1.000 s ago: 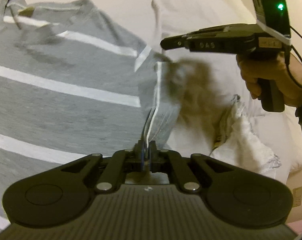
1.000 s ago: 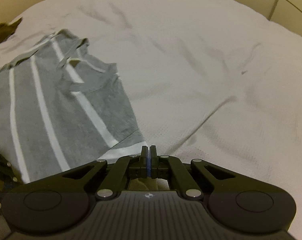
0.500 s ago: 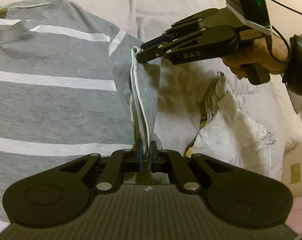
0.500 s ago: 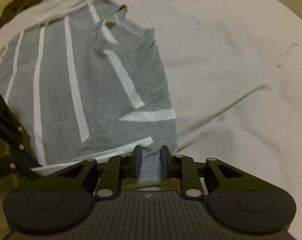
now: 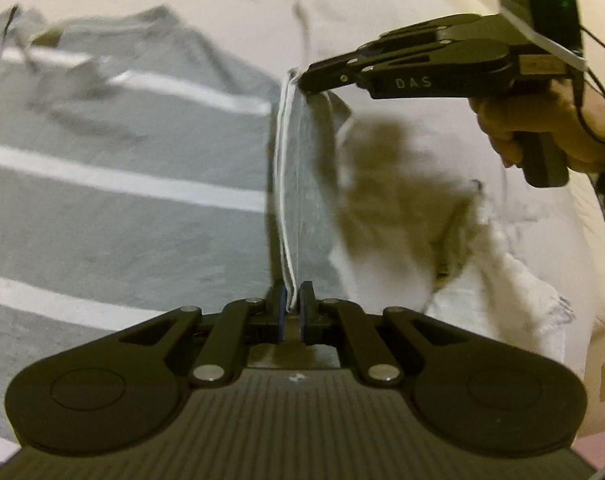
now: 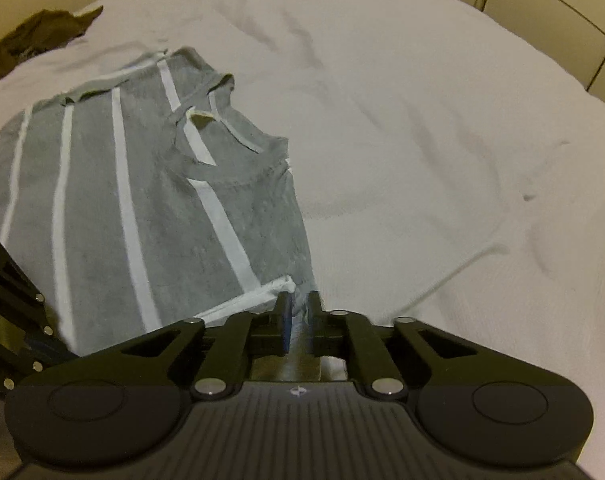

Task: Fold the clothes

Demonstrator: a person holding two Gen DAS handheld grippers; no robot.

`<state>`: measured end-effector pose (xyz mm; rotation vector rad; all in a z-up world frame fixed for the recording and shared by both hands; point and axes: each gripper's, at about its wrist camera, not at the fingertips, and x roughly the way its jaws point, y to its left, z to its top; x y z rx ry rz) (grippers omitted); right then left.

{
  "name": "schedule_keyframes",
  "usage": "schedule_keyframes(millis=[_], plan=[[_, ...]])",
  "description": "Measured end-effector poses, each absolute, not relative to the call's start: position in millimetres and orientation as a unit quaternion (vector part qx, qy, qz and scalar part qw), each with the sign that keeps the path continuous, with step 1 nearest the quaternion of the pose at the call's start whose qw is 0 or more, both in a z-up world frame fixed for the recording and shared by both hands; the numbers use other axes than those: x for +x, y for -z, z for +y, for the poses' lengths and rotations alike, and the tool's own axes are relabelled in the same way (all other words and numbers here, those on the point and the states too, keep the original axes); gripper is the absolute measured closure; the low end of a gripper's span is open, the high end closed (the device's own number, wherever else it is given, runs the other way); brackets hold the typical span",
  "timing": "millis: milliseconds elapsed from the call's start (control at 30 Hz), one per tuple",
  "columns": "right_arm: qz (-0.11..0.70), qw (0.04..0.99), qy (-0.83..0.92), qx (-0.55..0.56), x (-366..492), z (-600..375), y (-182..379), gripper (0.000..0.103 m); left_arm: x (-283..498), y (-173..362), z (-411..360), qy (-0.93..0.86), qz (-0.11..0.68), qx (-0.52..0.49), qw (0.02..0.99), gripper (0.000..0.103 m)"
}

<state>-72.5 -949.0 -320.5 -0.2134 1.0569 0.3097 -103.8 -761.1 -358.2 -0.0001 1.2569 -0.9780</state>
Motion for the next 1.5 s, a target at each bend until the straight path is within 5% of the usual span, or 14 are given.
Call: schedule_keyframes(millis=[300,533,800,1167,1500], plan=[[0.486,0.867,-0.026,0.109,-114,-981,313,0.084,-97,363,-754,0.43,0.58,-0.017,0.691,0.101],[0.507,0.855,-0.035,0.099,-100,-969,360,0.086,-96,369,-757,0.44,0.583,-0.005,0.683,0.1],[0.451,0.883,0.01,0.131,-115,-987,319,0.084,-94,344,-739,0.444,0.56,-0.006,0.7,0.098],[0.521,0.846,-0.024,0.11,-99,-966,374,0.087,-113,360,-765,0.498,0.539,0.072,0.675,0.098],[0.46,0.879,0.052,0.112,-111,-968,332,0.086,-108,337,-742,0.494,0.52,0.083,0.692,0.097]])
